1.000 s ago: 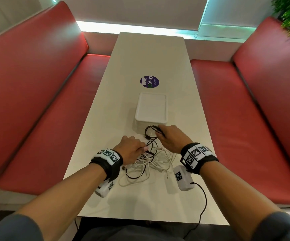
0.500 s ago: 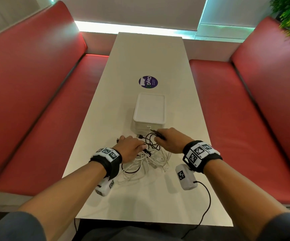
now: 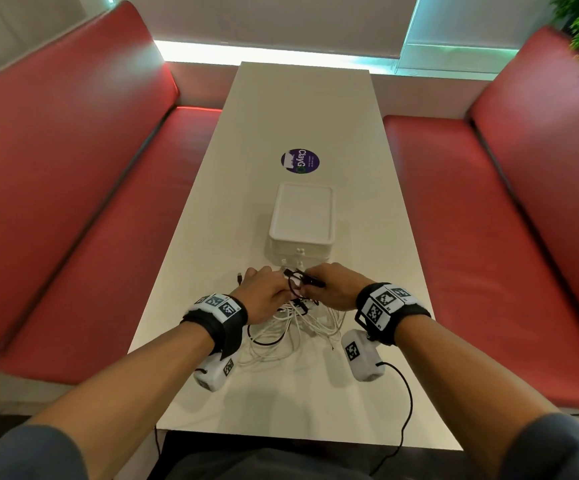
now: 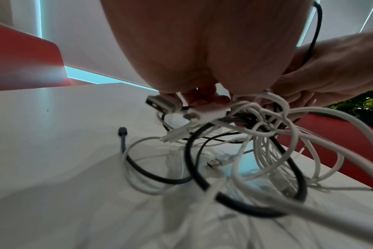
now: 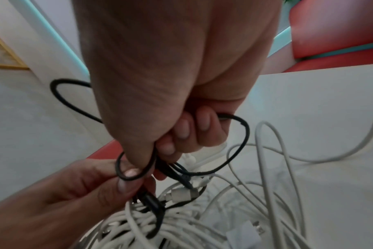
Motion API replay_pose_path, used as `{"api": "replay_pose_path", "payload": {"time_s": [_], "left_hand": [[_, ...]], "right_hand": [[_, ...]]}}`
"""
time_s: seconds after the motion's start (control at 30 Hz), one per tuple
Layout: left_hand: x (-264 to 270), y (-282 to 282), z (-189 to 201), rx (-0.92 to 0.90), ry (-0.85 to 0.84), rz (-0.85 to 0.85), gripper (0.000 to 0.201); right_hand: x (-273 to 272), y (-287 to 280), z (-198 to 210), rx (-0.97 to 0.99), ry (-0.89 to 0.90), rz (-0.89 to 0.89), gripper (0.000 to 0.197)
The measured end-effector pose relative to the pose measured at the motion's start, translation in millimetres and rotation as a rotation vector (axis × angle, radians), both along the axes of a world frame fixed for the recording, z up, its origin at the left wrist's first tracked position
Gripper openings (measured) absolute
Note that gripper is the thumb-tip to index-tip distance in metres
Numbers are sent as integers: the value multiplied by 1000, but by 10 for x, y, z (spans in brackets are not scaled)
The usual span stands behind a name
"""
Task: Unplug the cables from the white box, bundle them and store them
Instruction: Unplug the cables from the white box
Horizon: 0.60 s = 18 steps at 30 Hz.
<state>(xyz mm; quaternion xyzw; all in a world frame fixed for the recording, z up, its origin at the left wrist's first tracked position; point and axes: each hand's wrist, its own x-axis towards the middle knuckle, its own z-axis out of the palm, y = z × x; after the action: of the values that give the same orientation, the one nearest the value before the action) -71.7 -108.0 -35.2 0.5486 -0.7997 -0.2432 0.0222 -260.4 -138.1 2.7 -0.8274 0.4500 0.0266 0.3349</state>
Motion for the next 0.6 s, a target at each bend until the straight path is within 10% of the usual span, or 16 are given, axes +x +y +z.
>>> {"api": "replay_pose_path", "payload": {"time_s": [0.4,0.6], "left_hand": [[-95,20,-9,82,-119,217,29],[-153,54,84,88,110,222,34]], "right_hand": [[86,0,302,95,-118,-240,30],[10,-66,331,79,-110,-319,29]]}}
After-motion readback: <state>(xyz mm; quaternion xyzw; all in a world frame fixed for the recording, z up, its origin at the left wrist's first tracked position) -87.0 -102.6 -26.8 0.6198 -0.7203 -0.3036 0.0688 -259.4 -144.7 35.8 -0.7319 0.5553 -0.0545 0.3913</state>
